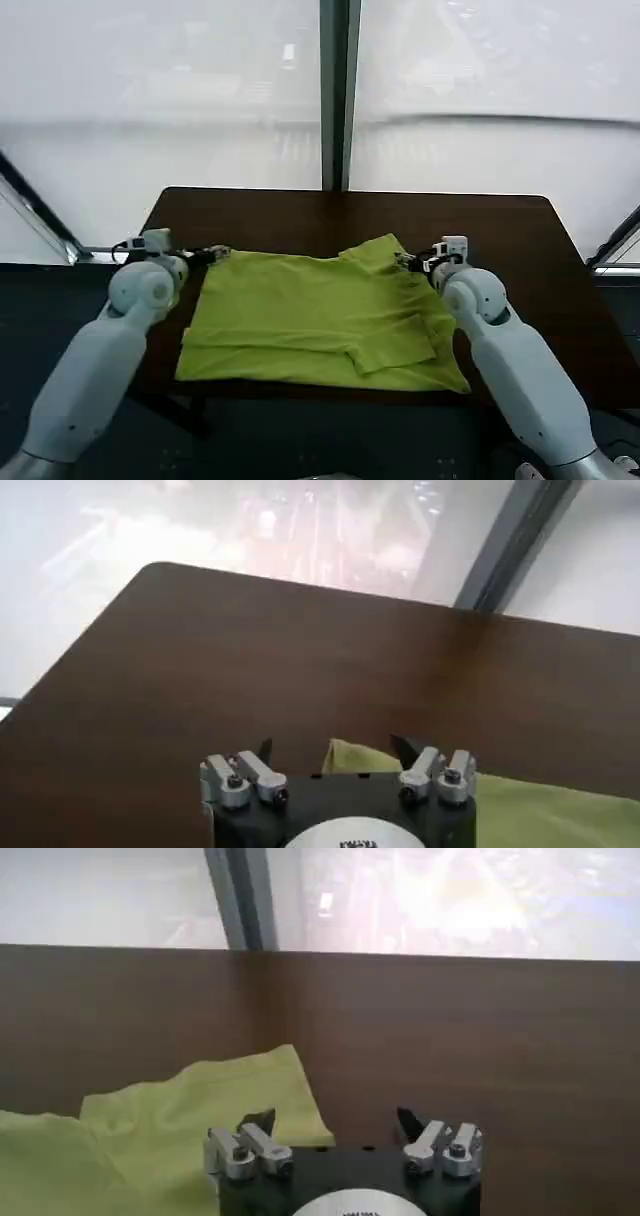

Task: Fold and organize the clothes.

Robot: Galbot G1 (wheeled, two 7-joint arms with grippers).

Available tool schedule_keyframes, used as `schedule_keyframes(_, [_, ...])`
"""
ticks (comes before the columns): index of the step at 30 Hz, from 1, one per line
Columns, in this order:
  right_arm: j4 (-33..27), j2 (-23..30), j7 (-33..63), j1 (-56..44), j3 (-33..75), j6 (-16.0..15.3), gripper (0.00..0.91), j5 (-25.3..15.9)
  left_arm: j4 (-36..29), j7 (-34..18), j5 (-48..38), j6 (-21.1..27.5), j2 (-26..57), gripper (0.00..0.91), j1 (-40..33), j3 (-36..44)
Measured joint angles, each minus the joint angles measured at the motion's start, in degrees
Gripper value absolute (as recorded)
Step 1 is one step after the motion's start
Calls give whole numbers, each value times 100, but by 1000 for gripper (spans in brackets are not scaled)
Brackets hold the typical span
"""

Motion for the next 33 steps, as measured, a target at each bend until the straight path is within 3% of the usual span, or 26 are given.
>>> schedule_keyframes(9, [2,5,-11,-34,-4,1,527,0,75,77,43,0,-15,614,14,57])
schedule_keyframes(12, [6,5,-16,-37,0,2,449,0,75,188,140,0,-11,517,45,62])
schedule_keyframes(21, [1,7,-17,-34,2,-1,263,2,215,314,275,0,-47,410,-56,141])
schedule_keyframes(22, [-3,8,-17,-33,2,-1,234,3,234,317,280,-1,-53,351,-71,152])
schedule_keyframes(23, [-10,10,-17,-31,2,-1,137,3,256,320,289,-2,-61,263,-86,161])
schedule_keyframes(25, [-22,24,-17,-26,8,-1,88,5,286,325,306,-6,-78,146,-103,169])
schedule_keyframes(27, [-22,40,-17,-26,18,-1,59,8,307,340,328,-10,-93,127,-111,178])
schedule_keyframes(30, [-7,68,-17,-37,36,-1,20,12,311,373,359,-6,-104,0,-111,188])
schedule_keyframes(33, [55,108,-16,-62,95,-1,0,88,311,467,429,-7,-106,0,-99,200])
